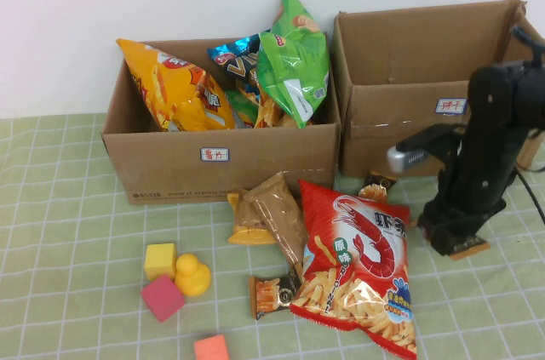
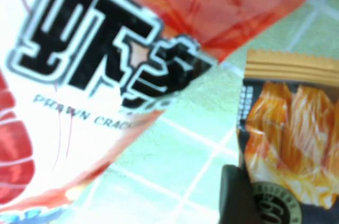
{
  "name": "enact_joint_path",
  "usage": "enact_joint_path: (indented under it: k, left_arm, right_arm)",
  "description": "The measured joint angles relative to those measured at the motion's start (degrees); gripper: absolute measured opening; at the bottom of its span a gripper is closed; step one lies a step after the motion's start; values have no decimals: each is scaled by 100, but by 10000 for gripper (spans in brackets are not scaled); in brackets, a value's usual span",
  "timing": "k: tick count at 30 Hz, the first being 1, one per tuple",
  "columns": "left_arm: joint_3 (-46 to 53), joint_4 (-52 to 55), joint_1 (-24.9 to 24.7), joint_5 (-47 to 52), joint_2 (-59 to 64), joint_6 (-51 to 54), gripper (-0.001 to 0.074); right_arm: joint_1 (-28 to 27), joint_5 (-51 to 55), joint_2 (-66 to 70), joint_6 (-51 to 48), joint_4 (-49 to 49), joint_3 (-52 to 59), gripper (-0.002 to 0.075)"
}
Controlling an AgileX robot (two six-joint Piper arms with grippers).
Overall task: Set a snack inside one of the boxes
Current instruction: Pick up the biscuit, then place the biscuit in the biscuit box
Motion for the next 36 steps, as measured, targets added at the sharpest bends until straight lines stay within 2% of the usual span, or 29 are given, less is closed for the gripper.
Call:
enact_joint_path:
  k: [6, 14, 19, 25, 27, 30, 32, 36]
  left_arm:
    - [0, 13, 0, -11, 0, -14, -1]
    - [0, 22, 0, -35, 0, -27, -1]
    - [0, 22, 0, -48, 0, -44, -1]
    - [0, 26, 0, -62, 0, -145, -1]
    - [0, 26, 0, -110, 0, -167, -1]
    - [0, 26, 0, -175, 0, -188, -1]
    - [0, 26, 0, -176, 0, -188, -1]
    - [0, 26, 0, -186, 0, -201, -1]
  right_arm:
    - [0, 508, -240, 511, -119, -643, 374]
    - [0, 879, -626, 812, -145, -2380, 374]
    - [0, -12, -626, 812, -167, -2809, 374]
    - [0, -1680, -357, 879, -186, -2843, 377]
    - [0, -1954, -174, 976, -242, -2843, 405]
    - [0, -2006, 61, 1184, -501, -2843, 512]
    - [0, -1928, 166, 1314, -708, -2843, 556]
    - [0, -1764, 212, 1680, -967, -2861, 584]
